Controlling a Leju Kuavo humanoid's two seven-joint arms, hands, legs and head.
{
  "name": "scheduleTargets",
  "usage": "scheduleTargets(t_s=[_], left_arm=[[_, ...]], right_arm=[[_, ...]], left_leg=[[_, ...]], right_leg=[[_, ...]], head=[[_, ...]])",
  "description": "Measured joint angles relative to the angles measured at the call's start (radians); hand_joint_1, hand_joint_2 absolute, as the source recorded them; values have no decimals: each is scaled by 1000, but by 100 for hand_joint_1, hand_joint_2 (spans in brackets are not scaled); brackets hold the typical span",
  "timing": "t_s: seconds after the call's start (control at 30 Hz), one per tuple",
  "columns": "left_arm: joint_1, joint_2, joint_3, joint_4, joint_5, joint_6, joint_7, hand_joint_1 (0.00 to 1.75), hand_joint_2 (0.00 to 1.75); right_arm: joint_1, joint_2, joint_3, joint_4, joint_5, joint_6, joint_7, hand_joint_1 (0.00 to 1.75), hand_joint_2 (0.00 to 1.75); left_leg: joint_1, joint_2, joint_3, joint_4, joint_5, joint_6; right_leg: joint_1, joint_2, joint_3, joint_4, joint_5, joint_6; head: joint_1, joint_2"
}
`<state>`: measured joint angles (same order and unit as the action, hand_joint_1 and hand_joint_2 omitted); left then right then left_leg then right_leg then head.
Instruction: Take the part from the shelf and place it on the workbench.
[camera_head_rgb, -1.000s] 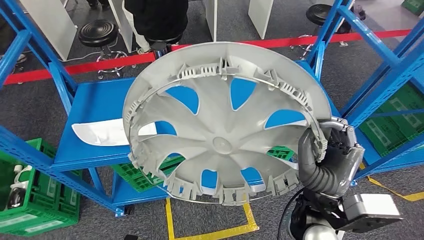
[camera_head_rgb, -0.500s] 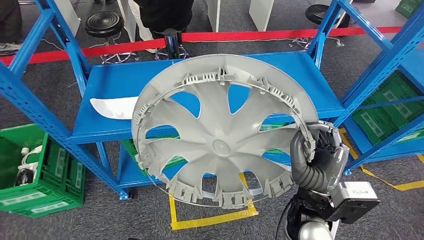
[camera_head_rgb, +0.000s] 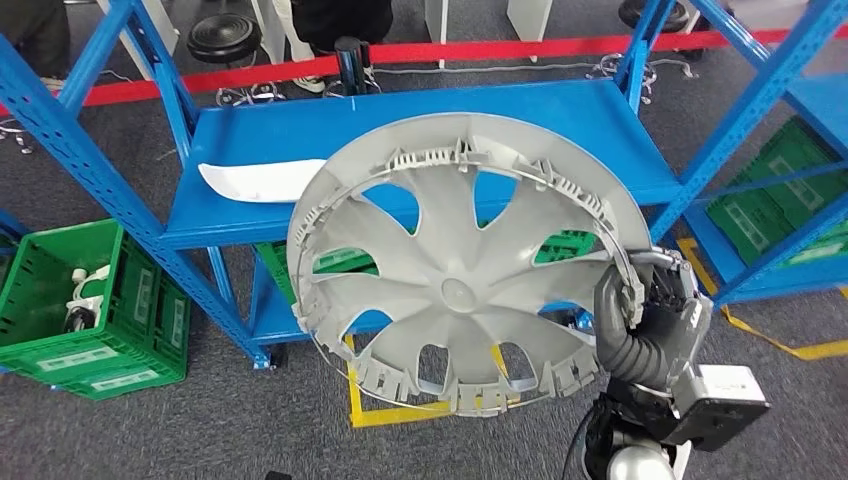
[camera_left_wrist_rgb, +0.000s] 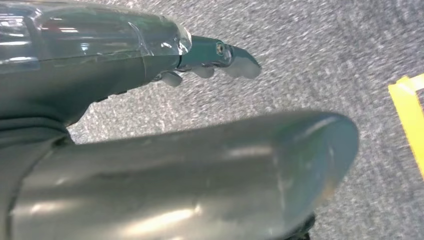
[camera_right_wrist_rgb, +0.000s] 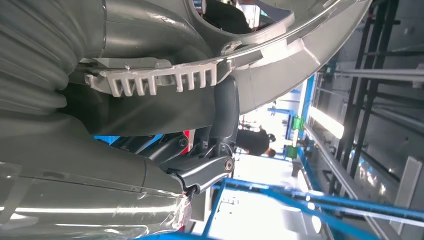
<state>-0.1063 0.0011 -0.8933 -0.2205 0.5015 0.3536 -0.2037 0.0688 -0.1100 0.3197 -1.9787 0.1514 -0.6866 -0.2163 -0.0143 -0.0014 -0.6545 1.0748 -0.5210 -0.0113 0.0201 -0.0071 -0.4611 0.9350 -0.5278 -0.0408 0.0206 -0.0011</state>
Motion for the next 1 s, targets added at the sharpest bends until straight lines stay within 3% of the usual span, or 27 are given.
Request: scheduleTargets(t_s=[0.07, 0.1, 0.13, 0.17, 0.23, 0.3, 0.33, 0.37, 0.43, 0.47, 0.5, 0.57, 0.6, 0.63, 0.67, 0.7, 0.77, 0.83, 0.87, 0.93, 0.97, 1.0], left_arm=[[0, 0, -2, 0, 0, 0, 0, 0, 0], [0, 0, -3, 0, 0, 0, 0, 0, 0], [0, 0, -4, 1, 0, 0, 0, 0, 0], [0, 0, -5, 1, 0, 0, 0, 0, 0], [-1, 1, -5, 1, 0, 0, 0, 0, 0], [-2, 1, -6, 0, 0, 0, 0, 0, 0], [-3, 1, -6, 0, 0, 0, 0, 0, 0], [-3, 1, -6, 0, 0, 0, 0, 0, 0], [-2, 1, -6, 0, 0, 0, 0, 0, 0], [-2, 1, -6, 0, 0, 0, 0, 0, 0], [-2, 1, -6, 0, 0, 0, 0, 0, 0], [-3, 1, -6, 0, -9, 12, -7, 0, 0], [-3, 1, -8, 0, -20, 29, -14, 0, 0], [-3, 0, -11, 0, -34, 51, -22, 0, 0], [-3, -2, -16, 0, -47, 73, -28, 0, 0], [-3, -4, -21, 0, -55, 89, -30, 0, 0], [-4, -10, -29, 0, -62, 102, -31, 0, 0], [-4, -16, -33, -1, -64, 104, -32, 0, 0], [-4, -18, -35, -1, -64, 105, -33, 0, 0], [-3, -20, -39, -1, -65, 105, -34, 0, 0], [-3, -20, -42, -1, -65, 105, -34, 0, 0], [-2, -20, -45, -1, -65, 105, -34, 0, 0]], right_arm=[[1, 0, 0, 0, -1, 0, 0, 162, 175], [2, -1, 0, 0, -2, 0, 0, 162, 175], [2, -1, 0, 0, -2, 0, 0, 162, 175], [2, -1, 0, 1, -2, 0, 0, 162, 175], [2, -2, 0, 1, -2, 0, 0, 162, 175], [2, -3, 0, 0, -1, 0, 0, 162, 175], [2, -3, 0, 0, 0, 0, 0, 162, 175], [2, -3, 0, 0, 0, 0, 0, 162, 175], [3, -4, 0, 0, 1, 0, 0, 162, 175], [4, -4, 0, 0, 0, 0, 0, 162, 175], [5, -4, 0, 0, 0, 0, 0, 162, 175], [5, -4, -1, 0, 7, 0, -5, 162, 175], [3, -4, -2, -2, 22, 0, -6, 162, 175], [-1, -4, -3, -6, 46, 0, 0, 162, 175], [-8, -4, -5, -13, 71, 0, 14, 162, 175], [-15, -4, -8, -22, 92, 0, 33, 162, 175], [-31, -4, -15, -42, 114, 0, 61, 162, 175], [-42, -4, -18, -62, 122, 0, 68, 162, 175], [-45, -3, -18, -70, 123, 0, 69, 162, 175], [-48, -3, -18, -81, 125, 0, 70, 162, 175], [-49, -3, -19, -84, 125, 0, 70, 162, 175], [-49, -4, -19, -87, 126, 0, 70, 162, 175]], left_leg=[[6, -1, -26, 115, -99, -11], [10, -1, -34, 172, -122, -17], [13, 0, -32, 209, -119, -22], [18, 0, -17, 219, -94, -27], [26, 1, 61, 144, -40, -36], [28, 0, 162, 7, -53, -35], [27, -1, 191, -40, -72, -29], [24, -2, 201, -65, -83, -20], [22, -2, 187, -71, -72, 2], [22, -1, 176, -71, -60, 13], [23, 0, 162, -72, -47, 23], [21, 0, 132, -72, -21, 32], [19, 0, 116, -71, -8, 33], [18, 1, 100, -70, 5, 33], [16, 1, 84, -69, 17, 33], [14, 2, 68, -69, 29, 32], [10, 3, 46, -69, 51, 28], [6, 3, 32, -68, 72, 20], [6, 3, 26, -68, 83, 15], [9, 5, 12, -67, 98, 3], [11, 5, 3, -58, 83, -2], [13, 4, -9, -31, 47, -5]], right_leg=[[0, -3, -32, 7, 21, -3], [0, -4, -50, 13, 32, -2], [0, -5, -69, 19, 41, 0], [-1, -7, -90, 28, 50, 3], [-5, -8, -133, 52, 65, 13], [-8, -7, -166, 80, 74, 25], [-8, -7, -175, 90, 80, 30], [-8, -7, -180, 94, 88, 34], [-11, -6, -190, 95, 96, 45], [-13, -4, -197, 107, 76, 51], [-16, -2, -206, 135, 37, 57], [-20, 0, -223, 241, -70, 68], [-22, 1, -227, 302, -104, 71], [-22, 1, -225, 348, -113, 72], [-23, 1, -211, 366, -99, 71], [-23, 1, -183, 349, -71, 68], [-20, 5, -83, 226, -31, 56], [-15, 9, 18, 73, -36, 43], [-12, 10, 44, 27, -43, 38], [-9, 7, 40, 0, -35, 30], [-9, 4, 31, -3, -24, 24], [-9, 1, 19, -6, -12, 17]], head=[[-9, 0], [-13, 0], [-16, 0], [-18, 0], [-21, 0], [-25, 0], [-26, 0], [-24, 0], [-23, 0], [-20, 0], [-17, 0], [-6, 0], [-1, 0], [3, 0], [7, 0], [10, 0], [13, 0], [14, 0], [13, 0], [11, 0], [9, 0], [5, 0]])
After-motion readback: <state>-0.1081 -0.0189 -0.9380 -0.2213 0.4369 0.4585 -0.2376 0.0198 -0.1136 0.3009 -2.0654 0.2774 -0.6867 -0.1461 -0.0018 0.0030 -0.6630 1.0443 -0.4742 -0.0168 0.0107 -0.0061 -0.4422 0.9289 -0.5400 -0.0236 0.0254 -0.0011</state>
